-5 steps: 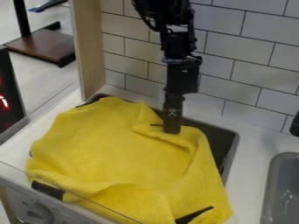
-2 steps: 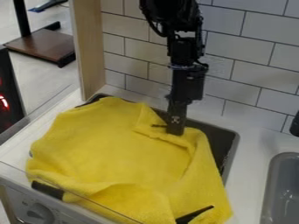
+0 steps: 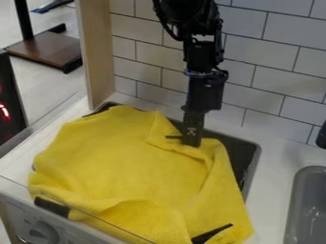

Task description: Fold the cloth from the right to the center

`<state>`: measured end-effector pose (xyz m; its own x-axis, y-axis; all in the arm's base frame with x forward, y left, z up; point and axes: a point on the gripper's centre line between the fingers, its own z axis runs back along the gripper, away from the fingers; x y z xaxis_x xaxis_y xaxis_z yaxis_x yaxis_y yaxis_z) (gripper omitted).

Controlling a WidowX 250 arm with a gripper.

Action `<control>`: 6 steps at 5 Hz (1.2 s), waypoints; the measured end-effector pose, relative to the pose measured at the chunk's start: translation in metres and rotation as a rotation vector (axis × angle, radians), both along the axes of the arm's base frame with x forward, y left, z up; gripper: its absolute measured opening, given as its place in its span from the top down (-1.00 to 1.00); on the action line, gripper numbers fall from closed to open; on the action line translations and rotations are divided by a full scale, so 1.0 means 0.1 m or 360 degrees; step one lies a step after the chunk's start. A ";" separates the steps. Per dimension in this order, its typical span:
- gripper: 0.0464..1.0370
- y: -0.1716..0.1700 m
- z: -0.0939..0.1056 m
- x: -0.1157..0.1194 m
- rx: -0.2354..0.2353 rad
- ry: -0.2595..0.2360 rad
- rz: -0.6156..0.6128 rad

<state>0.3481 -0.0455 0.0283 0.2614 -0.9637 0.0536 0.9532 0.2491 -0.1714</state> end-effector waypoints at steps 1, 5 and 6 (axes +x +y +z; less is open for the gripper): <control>0.99 -0.03 0.14 -0.01 -0.0034 -0.0025 0.0011; 0.99 0.15 0.67 -0.32 -0.0126 -0.0222 -0.0098; 0.99 0.39 0.68 -0.50 -0.0106 -0.0269 -0.0114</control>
<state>0.2984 -0.0066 0.0968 0.1742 -0.9724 0.1552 0.9847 0.1730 -0.0215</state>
